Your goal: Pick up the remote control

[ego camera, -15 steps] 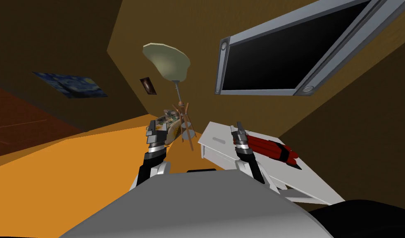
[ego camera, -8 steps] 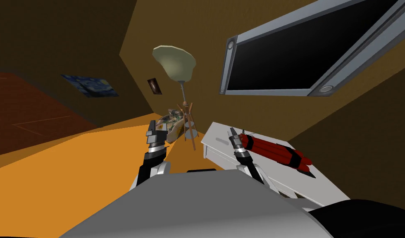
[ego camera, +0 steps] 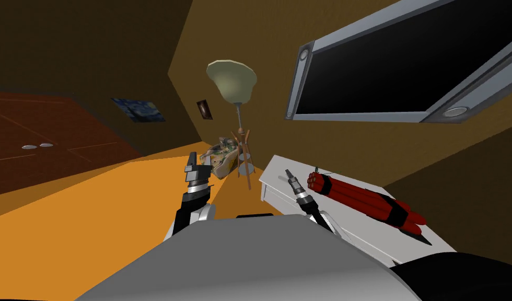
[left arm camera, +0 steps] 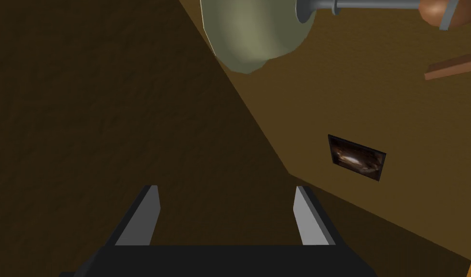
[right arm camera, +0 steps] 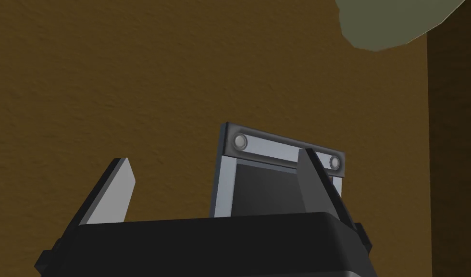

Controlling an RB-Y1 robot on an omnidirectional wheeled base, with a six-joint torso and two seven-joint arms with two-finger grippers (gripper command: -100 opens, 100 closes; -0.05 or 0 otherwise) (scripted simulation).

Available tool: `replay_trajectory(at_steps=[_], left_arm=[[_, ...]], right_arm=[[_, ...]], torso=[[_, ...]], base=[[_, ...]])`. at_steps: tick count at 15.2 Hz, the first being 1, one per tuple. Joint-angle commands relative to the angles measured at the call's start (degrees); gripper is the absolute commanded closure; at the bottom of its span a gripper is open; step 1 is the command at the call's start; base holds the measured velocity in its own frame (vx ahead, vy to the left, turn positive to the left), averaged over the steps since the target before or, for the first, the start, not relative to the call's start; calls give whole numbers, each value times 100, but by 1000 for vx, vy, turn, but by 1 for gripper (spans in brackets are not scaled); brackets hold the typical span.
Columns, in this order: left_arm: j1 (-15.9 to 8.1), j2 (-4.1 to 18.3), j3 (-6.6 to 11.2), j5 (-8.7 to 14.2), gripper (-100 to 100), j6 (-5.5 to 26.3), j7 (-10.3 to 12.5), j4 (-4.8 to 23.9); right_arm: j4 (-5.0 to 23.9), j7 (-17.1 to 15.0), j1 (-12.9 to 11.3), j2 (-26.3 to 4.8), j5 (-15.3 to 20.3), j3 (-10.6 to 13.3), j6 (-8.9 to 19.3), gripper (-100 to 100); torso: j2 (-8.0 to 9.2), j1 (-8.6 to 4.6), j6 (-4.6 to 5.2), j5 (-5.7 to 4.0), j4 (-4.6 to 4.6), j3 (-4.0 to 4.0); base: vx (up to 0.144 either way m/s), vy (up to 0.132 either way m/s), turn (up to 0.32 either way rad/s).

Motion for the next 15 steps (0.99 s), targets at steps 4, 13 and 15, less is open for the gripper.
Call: replay_trajectory(at_steps=[4,13,15], left_arm=[[-1,0,-1,0,0,0,0,0],[0,0,0,0,0,0,0,0],[0,0,0,0,0,0,0,0]], right_arm=[[715,196,87,-470,201,160,-88,-100],[1939,615,160,-1292,635,529,-224,-100],[2131,615,160,-1292,635,529,-224,-100]], torso=[[-1,0,-4,-1,0,0],[-5,-2,0,0,-1,-3],[-6,-2,-1,0,-1,-4]], base=[[16,51,170],[31,52,142],[32,38,119]])
